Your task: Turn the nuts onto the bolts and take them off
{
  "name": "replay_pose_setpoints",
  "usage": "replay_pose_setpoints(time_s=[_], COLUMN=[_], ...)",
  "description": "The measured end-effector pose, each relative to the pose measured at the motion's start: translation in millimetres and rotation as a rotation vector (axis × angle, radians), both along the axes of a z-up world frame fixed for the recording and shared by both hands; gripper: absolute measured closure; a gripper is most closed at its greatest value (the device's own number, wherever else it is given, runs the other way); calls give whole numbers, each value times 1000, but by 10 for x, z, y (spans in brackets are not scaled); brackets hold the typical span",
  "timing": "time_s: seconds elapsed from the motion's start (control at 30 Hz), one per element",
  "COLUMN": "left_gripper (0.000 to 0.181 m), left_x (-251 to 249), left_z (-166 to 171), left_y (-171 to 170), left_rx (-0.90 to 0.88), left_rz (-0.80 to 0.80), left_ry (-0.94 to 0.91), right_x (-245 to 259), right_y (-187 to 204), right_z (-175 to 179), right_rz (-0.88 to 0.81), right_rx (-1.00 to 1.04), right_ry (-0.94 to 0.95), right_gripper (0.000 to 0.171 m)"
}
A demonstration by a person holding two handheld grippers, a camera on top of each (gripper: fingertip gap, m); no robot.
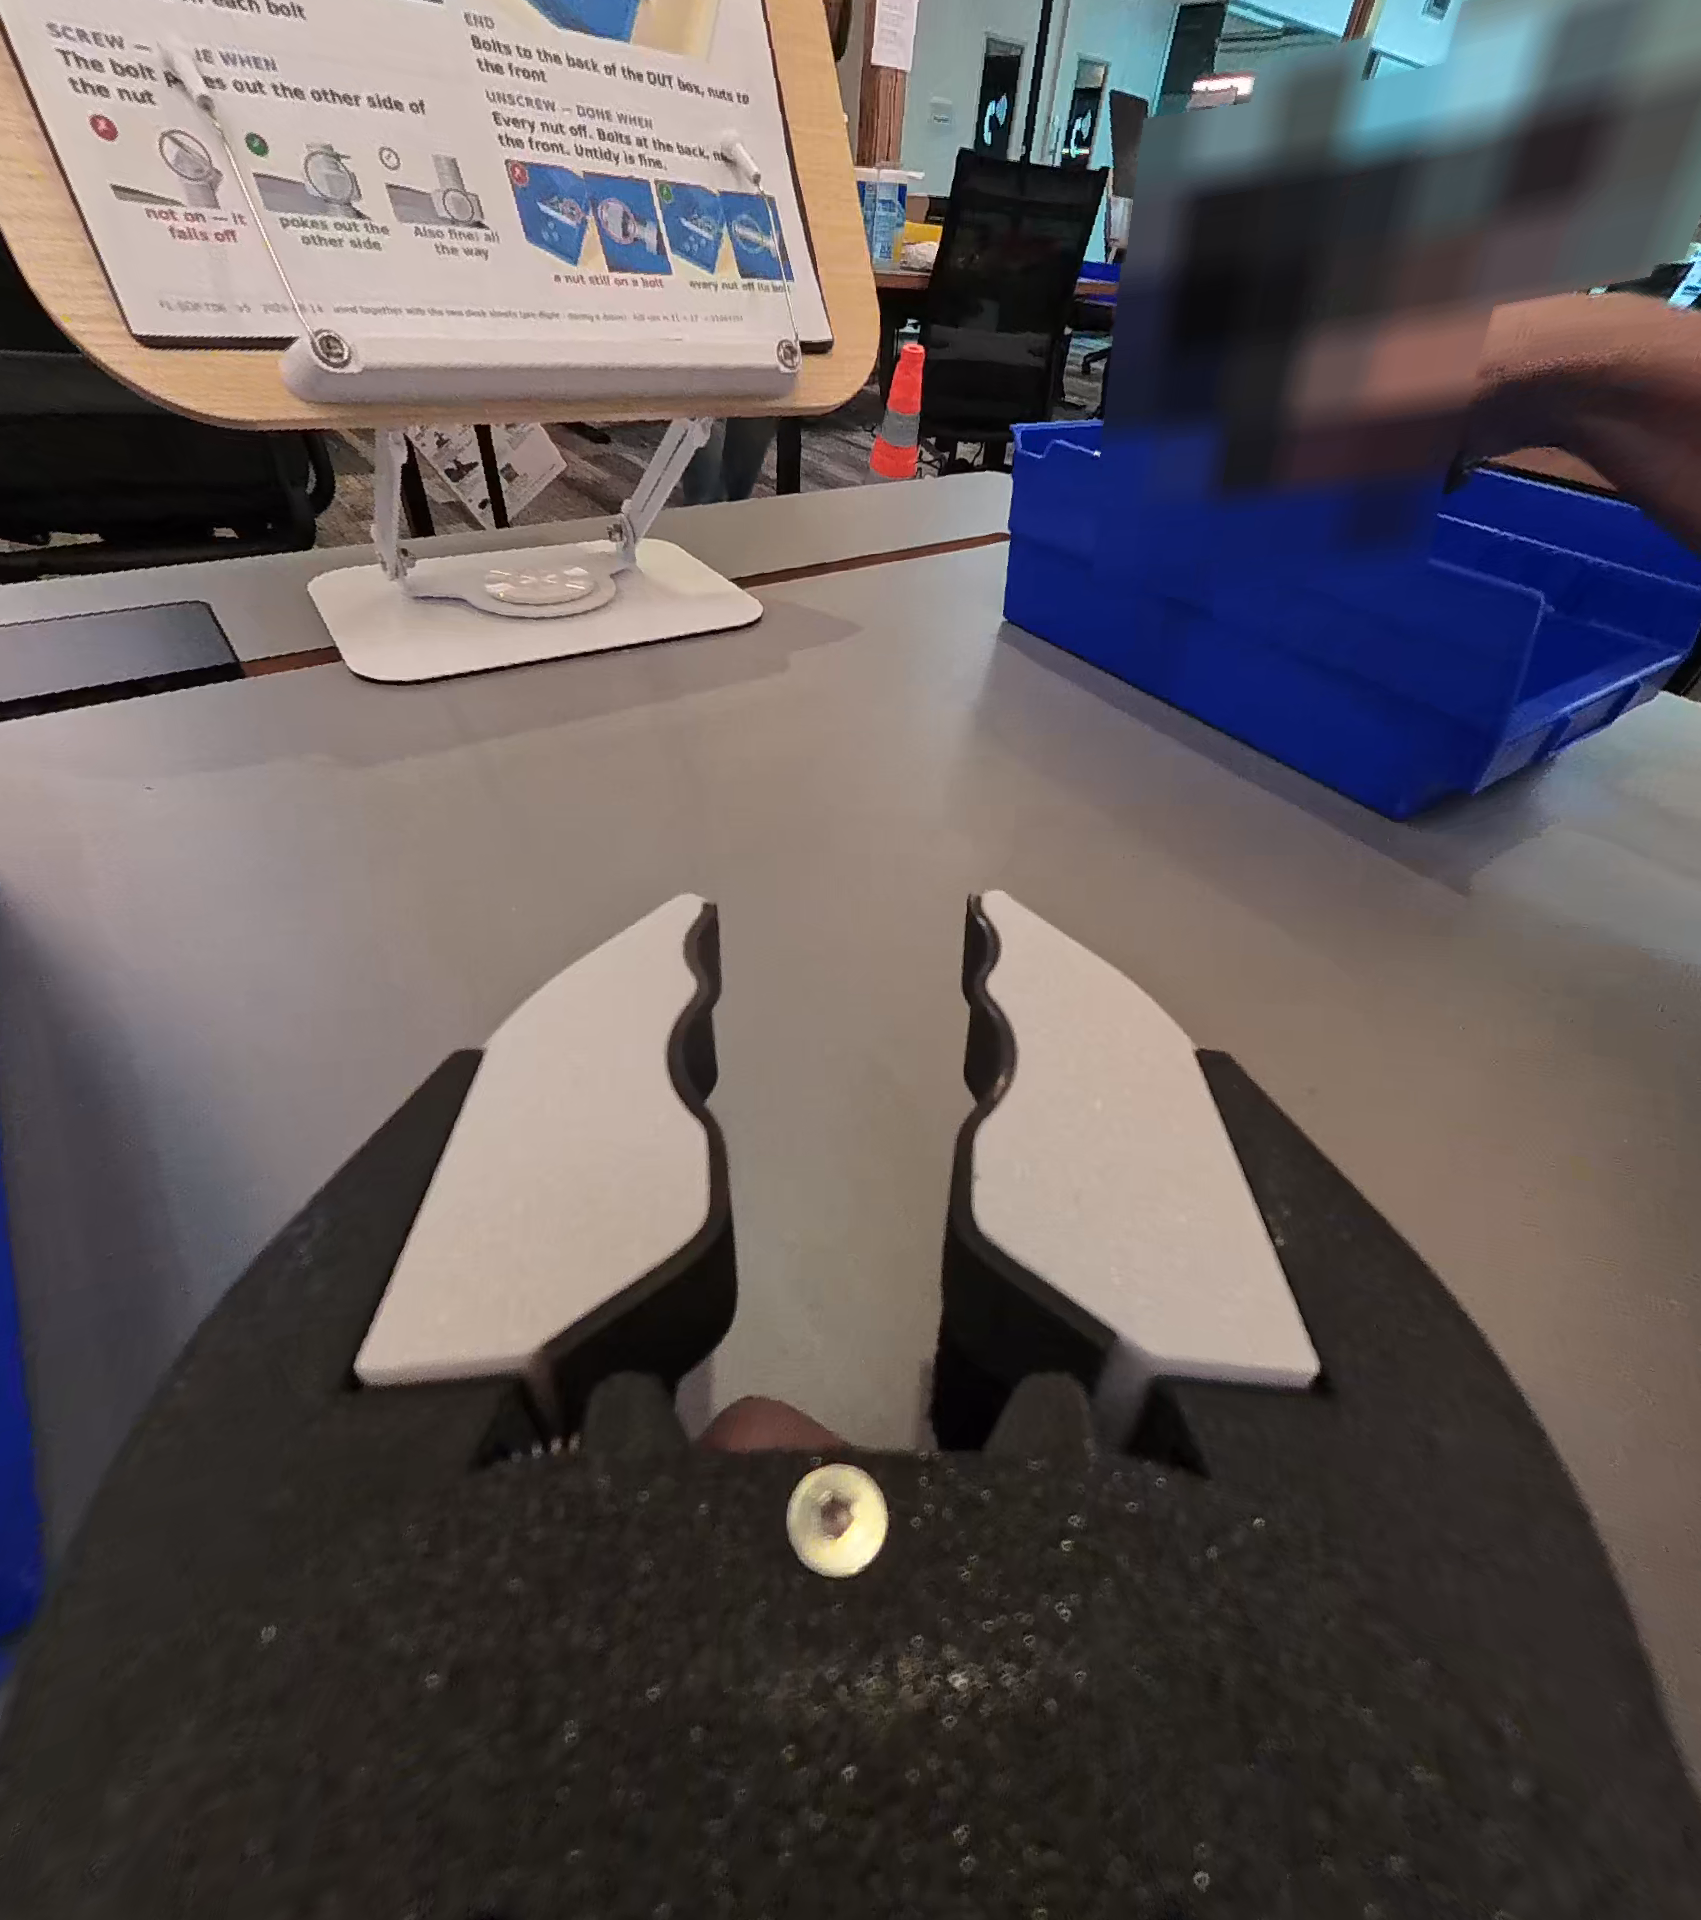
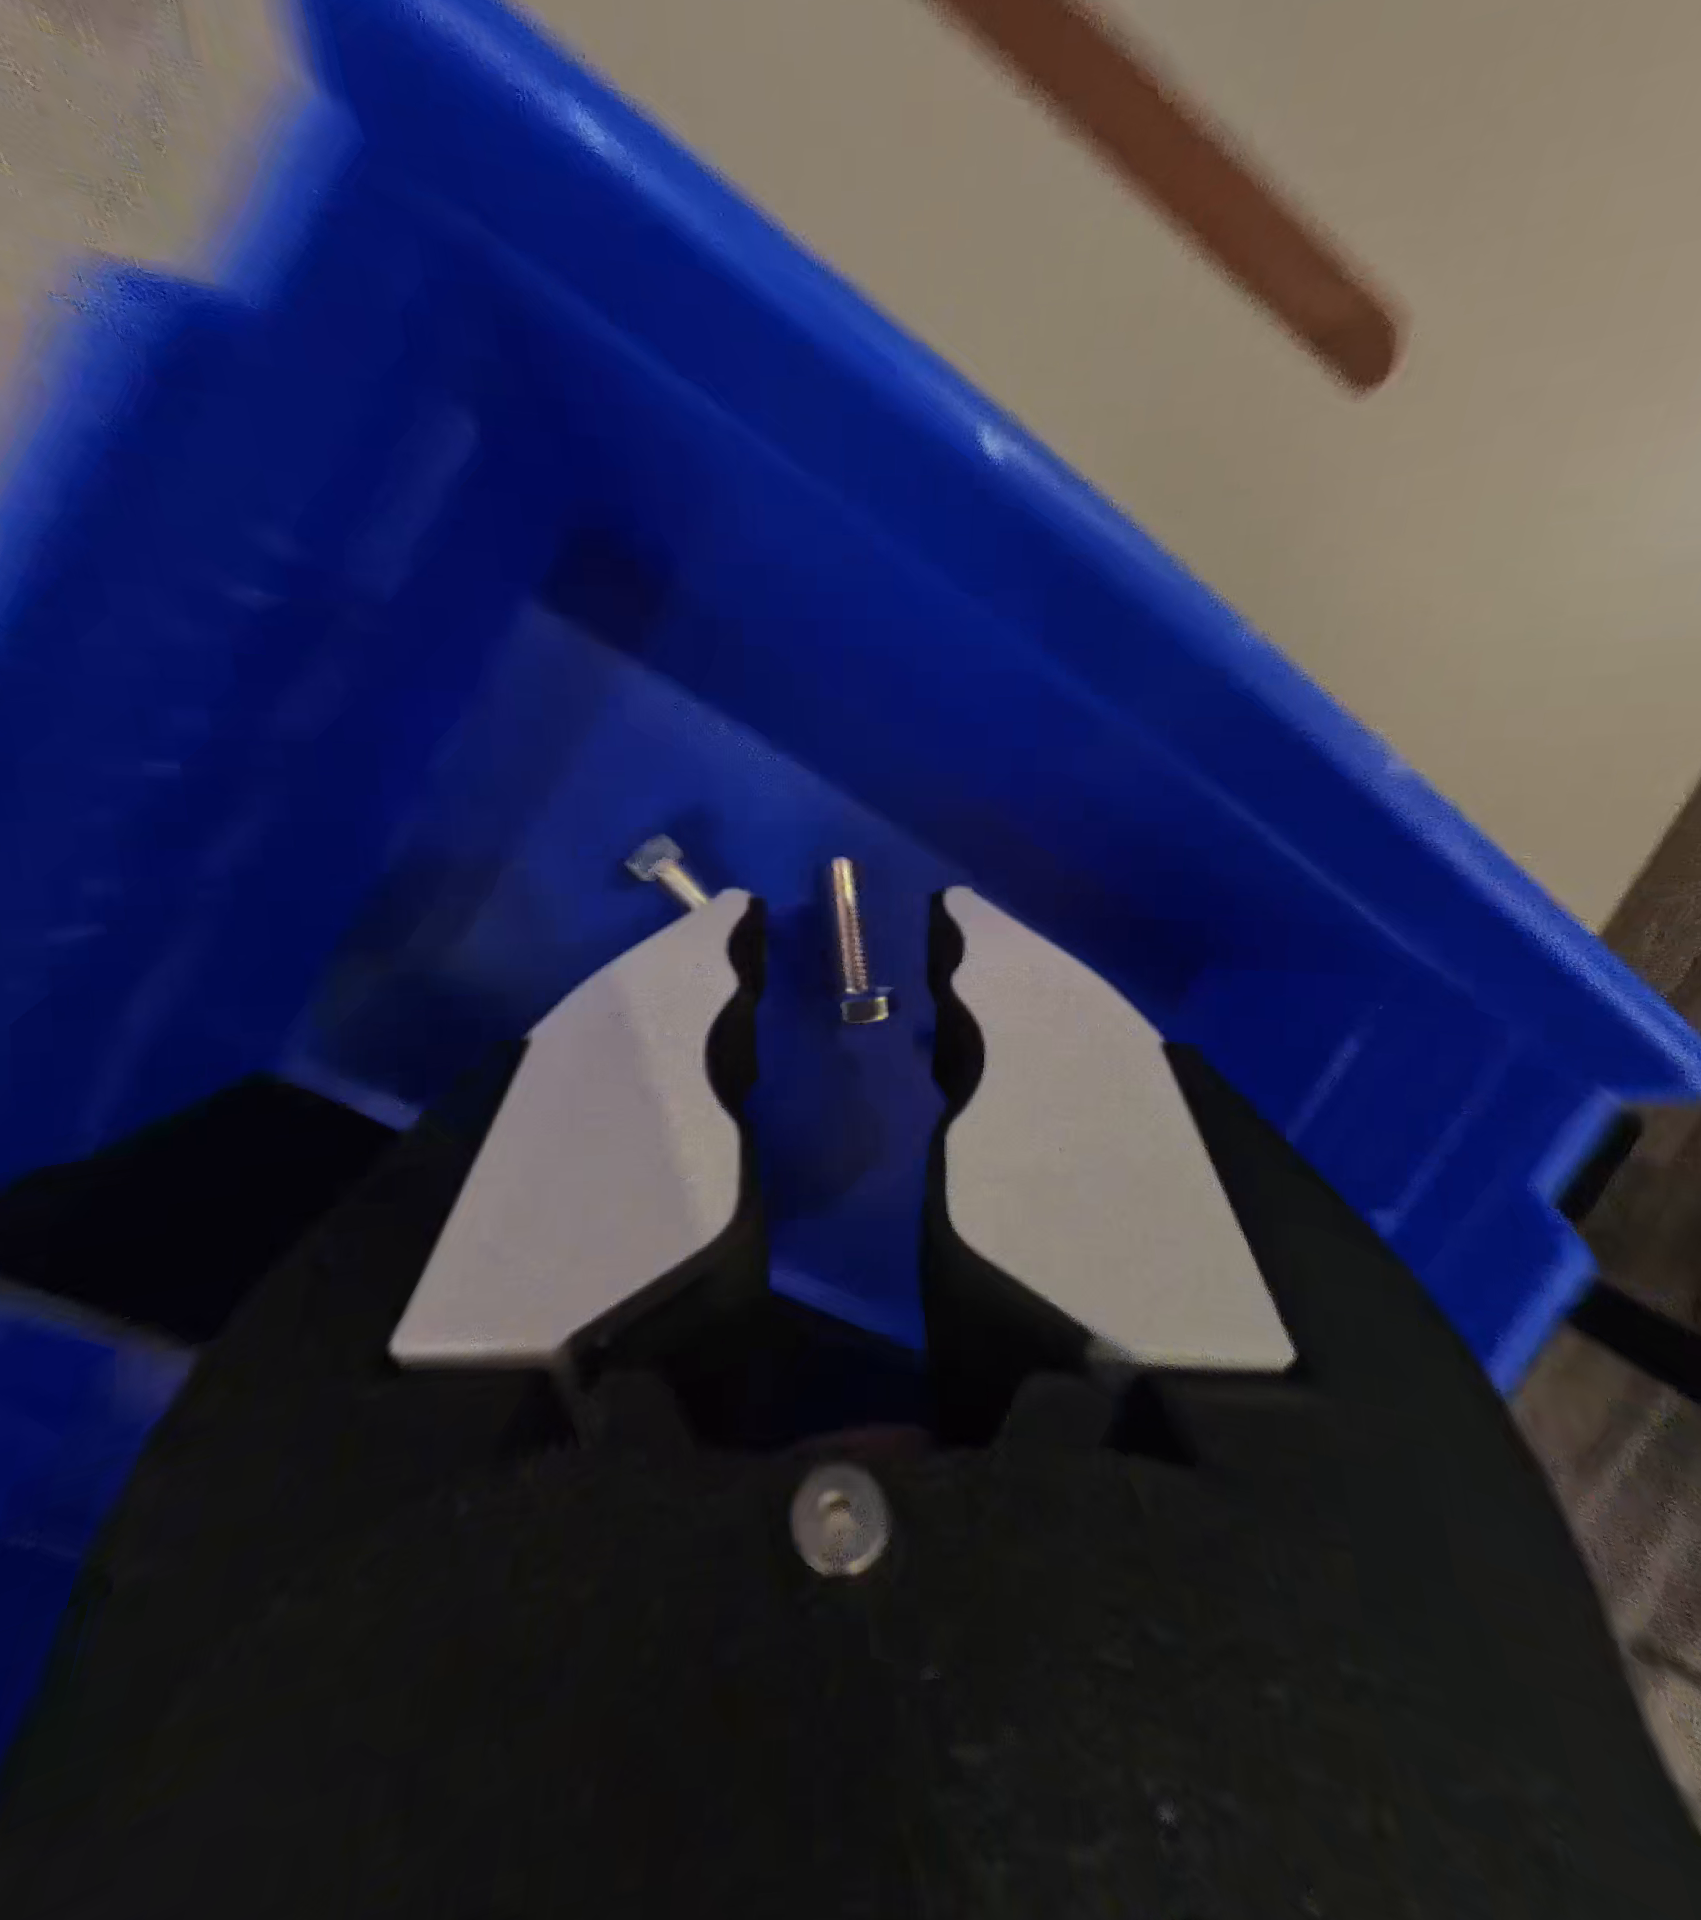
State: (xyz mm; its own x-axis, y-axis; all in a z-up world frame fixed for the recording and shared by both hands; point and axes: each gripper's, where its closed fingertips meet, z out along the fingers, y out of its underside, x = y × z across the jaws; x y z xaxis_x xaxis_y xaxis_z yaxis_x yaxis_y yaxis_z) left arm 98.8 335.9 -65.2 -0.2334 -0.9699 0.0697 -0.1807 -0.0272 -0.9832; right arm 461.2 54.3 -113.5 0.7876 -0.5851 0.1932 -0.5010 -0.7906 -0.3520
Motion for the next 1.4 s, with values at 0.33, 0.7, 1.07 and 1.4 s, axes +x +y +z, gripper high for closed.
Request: replay_pose_setpoints(time_s=[0.33, 0.7, 1.07, 1.4], left_gripper=[133, 125, 105, 107], left_x=[20, -119, -200, -555], left_z=[-37, 197, -119, 779], left_y=[-51, 103, -118, 942], left_rx=[100, -38, -133, 146], left_rz=[32, 77, -11, 161], left_ry=[-1, 31, 180, 190], right_x=[-2044, -3276, -3253, -3242], right_y=[949, 1588, 1538, 1584], right_z=[1176, 606, 393, 358], right_rz=[128, 235, 211, 228], right_rx=[815, 946, 924, 913], right_ry=[-502, -484, -365, -336], right_gripper=[112, 111, 112, 111])
